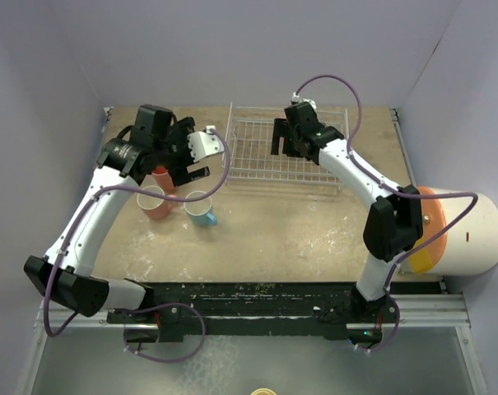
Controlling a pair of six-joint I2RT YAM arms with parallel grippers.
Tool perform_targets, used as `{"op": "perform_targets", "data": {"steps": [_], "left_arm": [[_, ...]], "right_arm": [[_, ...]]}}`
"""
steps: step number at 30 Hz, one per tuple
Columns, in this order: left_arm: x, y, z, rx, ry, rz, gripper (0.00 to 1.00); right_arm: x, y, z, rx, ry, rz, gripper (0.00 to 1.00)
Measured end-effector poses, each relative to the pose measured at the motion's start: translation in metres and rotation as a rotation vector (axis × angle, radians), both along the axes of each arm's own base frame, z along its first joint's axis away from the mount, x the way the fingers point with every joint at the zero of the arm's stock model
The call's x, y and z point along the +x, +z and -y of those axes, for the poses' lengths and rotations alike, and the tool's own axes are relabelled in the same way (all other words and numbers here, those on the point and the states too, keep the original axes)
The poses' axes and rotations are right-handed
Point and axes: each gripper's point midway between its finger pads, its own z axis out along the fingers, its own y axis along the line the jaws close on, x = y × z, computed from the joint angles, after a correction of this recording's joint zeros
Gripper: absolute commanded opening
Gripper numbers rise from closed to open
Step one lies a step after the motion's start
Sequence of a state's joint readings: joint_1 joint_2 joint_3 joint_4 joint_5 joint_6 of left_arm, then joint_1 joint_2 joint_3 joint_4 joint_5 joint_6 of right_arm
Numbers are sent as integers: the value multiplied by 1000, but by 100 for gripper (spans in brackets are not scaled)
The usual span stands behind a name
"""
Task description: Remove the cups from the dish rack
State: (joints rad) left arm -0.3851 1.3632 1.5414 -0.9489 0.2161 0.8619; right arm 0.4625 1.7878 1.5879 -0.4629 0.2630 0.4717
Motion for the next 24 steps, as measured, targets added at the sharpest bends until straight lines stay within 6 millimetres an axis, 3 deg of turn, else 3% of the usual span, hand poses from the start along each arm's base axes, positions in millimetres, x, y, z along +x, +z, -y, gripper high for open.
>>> {"op": "perform_targets", "data": {"steps": [8,9,10,20,24], "left_arm": [[19,30,-43,-95,164,66,99],[19,31,-46,-98,171,69,99],[19,32,-46,-101,169,71,99],[-2,38,-40,-152,142,74,100],[-10,32,-40,-167,147,55,99]], "right_arm": [[27,-21,1,-81,-19,-23,86],[32,-14,1,-83,-22,-6,85],[37,-27,0,-101,-22,-23,85],[73,-63,3,-206,-75,-43,74],[81,-78,4,-237,-88,-55,64]]}}
